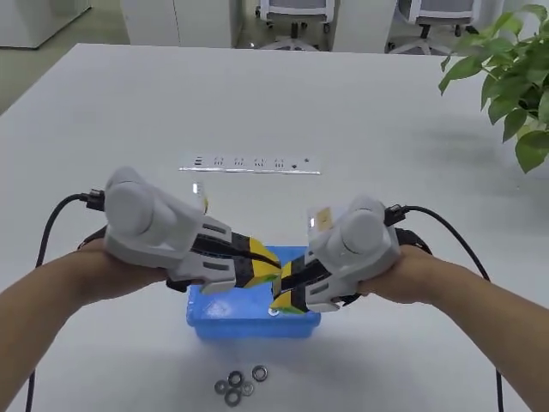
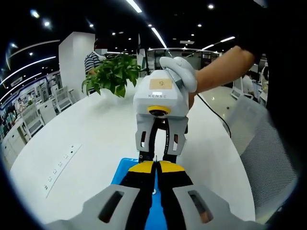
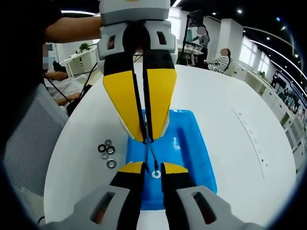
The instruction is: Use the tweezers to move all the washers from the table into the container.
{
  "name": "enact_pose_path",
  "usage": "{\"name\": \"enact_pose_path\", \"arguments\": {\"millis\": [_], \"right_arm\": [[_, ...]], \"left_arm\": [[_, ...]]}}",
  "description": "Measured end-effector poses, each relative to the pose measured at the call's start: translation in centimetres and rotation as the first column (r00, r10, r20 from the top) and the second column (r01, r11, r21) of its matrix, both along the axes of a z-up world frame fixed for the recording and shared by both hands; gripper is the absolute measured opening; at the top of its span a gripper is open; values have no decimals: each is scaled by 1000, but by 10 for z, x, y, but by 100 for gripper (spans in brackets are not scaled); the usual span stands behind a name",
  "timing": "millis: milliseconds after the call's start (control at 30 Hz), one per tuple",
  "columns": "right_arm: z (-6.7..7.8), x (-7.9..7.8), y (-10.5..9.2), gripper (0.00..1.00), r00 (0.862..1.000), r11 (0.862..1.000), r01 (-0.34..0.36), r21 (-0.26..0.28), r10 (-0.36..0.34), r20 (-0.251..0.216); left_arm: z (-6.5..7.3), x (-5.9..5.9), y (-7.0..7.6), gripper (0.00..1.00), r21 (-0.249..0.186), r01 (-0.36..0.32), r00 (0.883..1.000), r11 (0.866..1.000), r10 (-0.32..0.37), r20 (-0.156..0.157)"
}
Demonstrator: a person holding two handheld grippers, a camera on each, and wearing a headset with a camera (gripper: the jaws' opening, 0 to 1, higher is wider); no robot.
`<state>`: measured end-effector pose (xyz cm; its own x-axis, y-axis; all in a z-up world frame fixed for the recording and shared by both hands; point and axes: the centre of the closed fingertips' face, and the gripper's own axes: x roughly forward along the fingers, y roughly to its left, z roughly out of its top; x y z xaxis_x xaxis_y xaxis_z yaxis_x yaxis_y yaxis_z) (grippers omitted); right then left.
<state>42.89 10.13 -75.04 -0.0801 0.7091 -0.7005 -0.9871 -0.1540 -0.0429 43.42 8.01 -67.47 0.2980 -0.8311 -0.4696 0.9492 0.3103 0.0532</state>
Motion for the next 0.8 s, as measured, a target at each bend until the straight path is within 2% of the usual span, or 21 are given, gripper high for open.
{"name": "enact_pose_path", "arguments": {"millis": [167, 633, 800], "right_arm": [[7, -3, -2, 18, 1000, 1000, 6, 12, -6, -3], [31, -13, -16, 27, 998, 998, 56, 36, -56, 23], [36, -21, -21, 31, 997, 996, 79, 44, -80, 12]], "left_arm": [[6, -5, -1, 6, -2, 1, 1000, 1000, -1, 1], [23, -20, -4, 6, -1, 4, 1000, 1000, -4, 16], [29, -27, -5, 6, -2, 5, 1000, 1000, -5, 21]]}}
